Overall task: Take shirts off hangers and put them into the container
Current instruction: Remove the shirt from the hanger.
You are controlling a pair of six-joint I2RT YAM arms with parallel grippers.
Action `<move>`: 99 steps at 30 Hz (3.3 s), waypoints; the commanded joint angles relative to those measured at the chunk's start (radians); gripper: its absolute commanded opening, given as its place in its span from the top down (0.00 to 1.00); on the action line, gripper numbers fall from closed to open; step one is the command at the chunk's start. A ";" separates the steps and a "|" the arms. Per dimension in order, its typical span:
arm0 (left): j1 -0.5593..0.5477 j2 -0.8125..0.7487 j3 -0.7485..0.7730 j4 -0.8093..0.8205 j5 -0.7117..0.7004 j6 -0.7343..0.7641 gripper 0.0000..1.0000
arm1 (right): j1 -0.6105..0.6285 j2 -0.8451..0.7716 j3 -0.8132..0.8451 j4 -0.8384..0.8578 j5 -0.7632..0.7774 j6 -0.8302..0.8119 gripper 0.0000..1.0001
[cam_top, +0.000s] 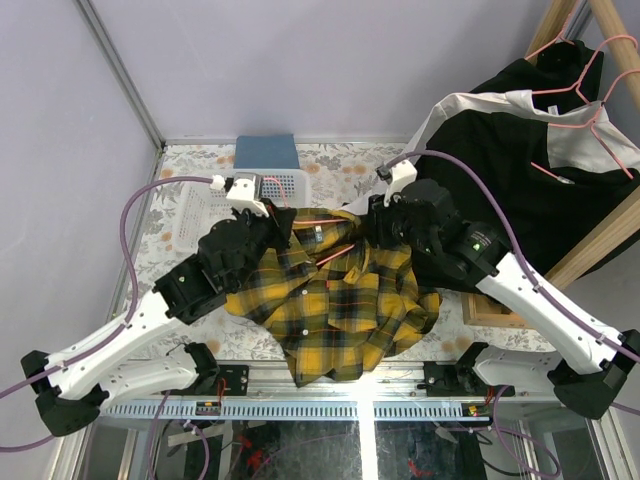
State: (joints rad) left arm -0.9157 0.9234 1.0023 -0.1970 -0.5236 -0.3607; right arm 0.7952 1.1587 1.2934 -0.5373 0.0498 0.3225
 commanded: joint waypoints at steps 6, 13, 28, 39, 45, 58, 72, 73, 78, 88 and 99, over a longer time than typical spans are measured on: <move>-0.012 -0.096 -0.119 0.033 0.262 0.042 1.00 | 0.008 -0.097 -0.085 0.151 0.370 0.027 0.83; -0.015 -0.275 -0.237 -0.015 0.202 0.036 1.00 | 0.009 -0.090 -0.114 0.089 0.485 -0.034 0.86; -0.015 -0.416 -0.300 -0.025 0.203 -0.005 1.00 | 0.008 -0.180 -0.127 0.093 0.044 0.069 0.45; -0.014 -0.317 -0.261 0.014 0.223 -0.024 1.00 | 0.043 0.092 0.012 -0.084 0.040 0.163 0.31; -0.014 -0.370 -0.289 0.006 0.194 -0.024 1.00 | 0.044 -0.002 -0.109 -0.010 0.182 0.144 0.79; -0.015 -0.610 -0.361 0.015 0.280 0.037 1.00 | 0.014 0.031 -0.155 -0.070 0.463 0.011 0.95; -0.015 -0.697 -0.400 0.117 0.282 0.037 1.00 | -0.044 0.109 -0.126 -0.079 0.338 -0.059 0.73; -0.015 -0.700 -0.411 0.151 0.292 0.038 1.00 | -0.044 0.122 -0.123 -0.091 0.329 -0.053 0.69; -0.014 -0.658 -0.416 0.239 0.354 0.051 1.00 | -0.044 0.161 -0.115 -0.083 0.183 -0.039 0.64; -0.014 -0.702 -0.405 0.220 0.268 0.055 1.00 | -0.048 0.155 -0.129 -0.110 0.562 -0.059 0.46; -0.014 -0.754 -0.431 0.205 0.273 0.048 1.00 | -0.052 0.147 -0.142 -0.040 0.209 -0.079 0.45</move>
State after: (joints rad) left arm -0.9333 0.1715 0.5159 -0.1364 -0.2409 -0.2939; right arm 0.7822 1.2987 1.1534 -0.5144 0.1967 0.2886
